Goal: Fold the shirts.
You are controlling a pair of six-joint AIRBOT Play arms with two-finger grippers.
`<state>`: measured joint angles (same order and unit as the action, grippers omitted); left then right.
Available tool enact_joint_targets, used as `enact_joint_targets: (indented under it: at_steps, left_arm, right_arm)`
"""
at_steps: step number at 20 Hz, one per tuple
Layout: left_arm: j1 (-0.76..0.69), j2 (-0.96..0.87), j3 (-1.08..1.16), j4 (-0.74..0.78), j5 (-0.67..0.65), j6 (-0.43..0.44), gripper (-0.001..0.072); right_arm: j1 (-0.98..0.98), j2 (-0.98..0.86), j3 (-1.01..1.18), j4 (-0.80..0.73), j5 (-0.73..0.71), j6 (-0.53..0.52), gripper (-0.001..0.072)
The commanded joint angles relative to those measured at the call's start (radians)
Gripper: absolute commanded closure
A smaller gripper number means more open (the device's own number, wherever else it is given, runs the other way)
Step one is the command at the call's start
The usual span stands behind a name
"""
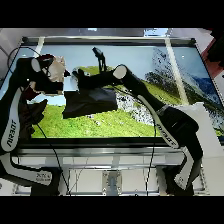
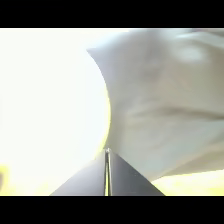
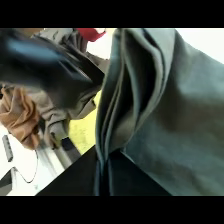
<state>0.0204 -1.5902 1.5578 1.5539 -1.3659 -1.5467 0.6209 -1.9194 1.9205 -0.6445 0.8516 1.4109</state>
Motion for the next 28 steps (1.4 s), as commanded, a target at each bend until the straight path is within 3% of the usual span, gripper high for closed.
enact_joint_targets:
  at_steps: [1,2,4,5,8,10,13,15,21,24,28]
  left_arm:
    - [0.091,0.007,0.015,0.021,-0.09,-0.014,0.0695]
    - [0.091,0.007,0.015,-0.001,-0.089,0.003,0.0695]
    - [0.091,0.007,0.015,-0.058,-0.083,0.04,0.0695]
    - [0.09,0.007,0.015,-0.073,-0.084,0.052,0.0695]
    - [0.091,0.007,0.015,-0.085,-0.087,0.055,0.0694]
    - [0.091,0.007,0.015,-0.09,-0.087,0.055,0.0694]
    - [0.091,0.007,0.015,-0.119,-0.077,0.054,0.0694]
    - [0.091,0.007,0.015,-0.141,-0.052,0.054,0.0694]
    - [0.091,0.007,0.015,-0.141,-0.012,0.055,0.0695]
    - [0.091,0.007,0.015,-0.141,-0.011,0.063,0.0694]
    - [0.091,0.007,0.015,-0.141,-0.012,0.089,0.0694]
  right_arm:
    - [0.051,-0.072,0.001,0.144,-0.08,-0.029,0.0683]
    - [0.056,-0.079,0.001,0.194,-0.103,-0.065,0.0637]
    - [0.043,-0.077,0.001,0.245,-0.136,-0.103,0.0161]
    - [0.019,-0.075,0.001,0.24,-0.125,-0.103,0.0102]
    - [-0.119,-0.075,0.001,0.169,0.016,-0.079,0.0103]
    - [-0.245,-0.075,0.001,0.054,0.167,-0.002,0.0104]
    - [-0.379,-0.079,0.0,-0.214,0.355,0.196,0.0103]
    - [-0.409,-0.094,0.0,-0.277,0.401,0.224,0.0103]
    - [-0.366,-0.217,-0.002,-0.219,0.391,0.224,0.0103]
    - [-0.327,-0.291,-0.001,-0.055,0.382,0.224,0.0106]
    - [-0.268,-0.341,-0.001,0.175,0.356,0.193,0.0217]
